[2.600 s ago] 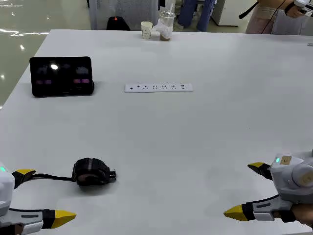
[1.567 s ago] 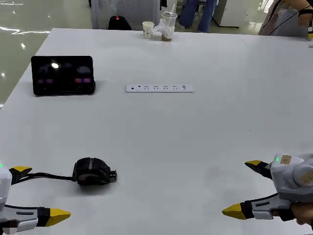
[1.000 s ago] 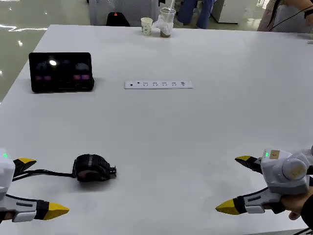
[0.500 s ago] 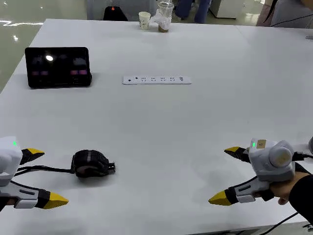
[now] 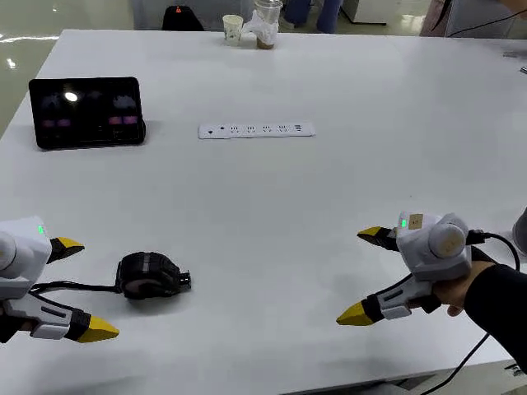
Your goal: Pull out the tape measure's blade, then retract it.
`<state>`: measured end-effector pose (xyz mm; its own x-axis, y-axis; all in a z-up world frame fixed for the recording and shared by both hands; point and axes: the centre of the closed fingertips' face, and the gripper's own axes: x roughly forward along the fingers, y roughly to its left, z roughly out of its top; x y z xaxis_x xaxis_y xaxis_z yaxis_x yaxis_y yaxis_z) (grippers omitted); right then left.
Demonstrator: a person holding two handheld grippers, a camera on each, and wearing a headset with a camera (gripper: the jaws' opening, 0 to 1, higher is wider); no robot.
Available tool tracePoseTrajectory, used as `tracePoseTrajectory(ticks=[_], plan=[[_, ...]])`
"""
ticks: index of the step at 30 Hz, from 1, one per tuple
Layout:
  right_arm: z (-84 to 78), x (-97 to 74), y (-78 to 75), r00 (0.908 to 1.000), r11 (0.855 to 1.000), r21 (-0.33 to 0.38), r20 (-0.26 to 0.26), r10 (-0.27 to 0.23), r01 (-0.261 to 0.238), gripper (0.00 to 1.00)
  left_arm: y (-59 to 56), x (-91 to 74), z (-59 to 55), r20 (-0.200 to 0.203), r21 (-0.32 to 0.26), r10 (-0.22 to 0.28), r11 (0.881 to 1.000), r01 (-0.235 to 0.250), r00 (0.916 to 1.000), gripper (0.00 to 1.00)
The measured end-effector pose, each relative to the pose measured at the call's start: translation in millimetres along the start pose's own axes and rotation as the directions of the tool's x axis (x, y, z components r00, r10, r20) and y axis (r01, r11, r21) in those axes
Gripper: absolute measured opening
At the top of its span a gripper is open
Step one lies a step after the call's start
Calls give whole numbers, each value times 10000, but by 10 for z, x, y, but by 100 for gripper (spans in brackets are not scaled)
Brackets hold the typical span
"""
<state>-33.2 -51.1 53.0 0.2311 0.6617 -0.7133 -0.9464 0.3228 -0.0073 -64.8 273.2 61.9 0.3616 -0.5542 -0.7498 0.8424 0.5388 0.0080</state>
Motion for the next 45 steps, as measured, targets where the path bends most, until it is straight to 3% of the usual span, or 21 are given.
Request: tracePoseTrajectory(ticks=[6,8,10,16,28,38,45], plan=[[54,131,-14,9996,9992,-305,-151,252,-257,99,74,77,73,-229,526,-123,9985,135,9997,94],[88,166,-16,9994,9988,-359,-136,321,-325,99,112,113,91,-345,556,36,9985,-16,9994,91],[117,211,-21,9991,9983,-424,-158,403,-409,99,103,144,113,-363,591,-88,9982,110,9993,95],[252,305,-15,9977,9953,-700,-173,661,-671,99,40,253,104,-826,942,-600,9932,677,9948,90],[514,589,48,9922,9851,-1183,-154,1236,-1245,99,37,408,96,-1395,1606,-808,9816,1030,9869,81],[740,844,147,9876,9787,-1342,11,1571,-1555,99,35,522,211,-1423,1843,-1073,9738,1329,9840,76],[852,1002,204,9842,9733,-1484,0,1771,-1751,99,-22,609,226,-1471,2050,-1289,9660,1577,9807,75]])
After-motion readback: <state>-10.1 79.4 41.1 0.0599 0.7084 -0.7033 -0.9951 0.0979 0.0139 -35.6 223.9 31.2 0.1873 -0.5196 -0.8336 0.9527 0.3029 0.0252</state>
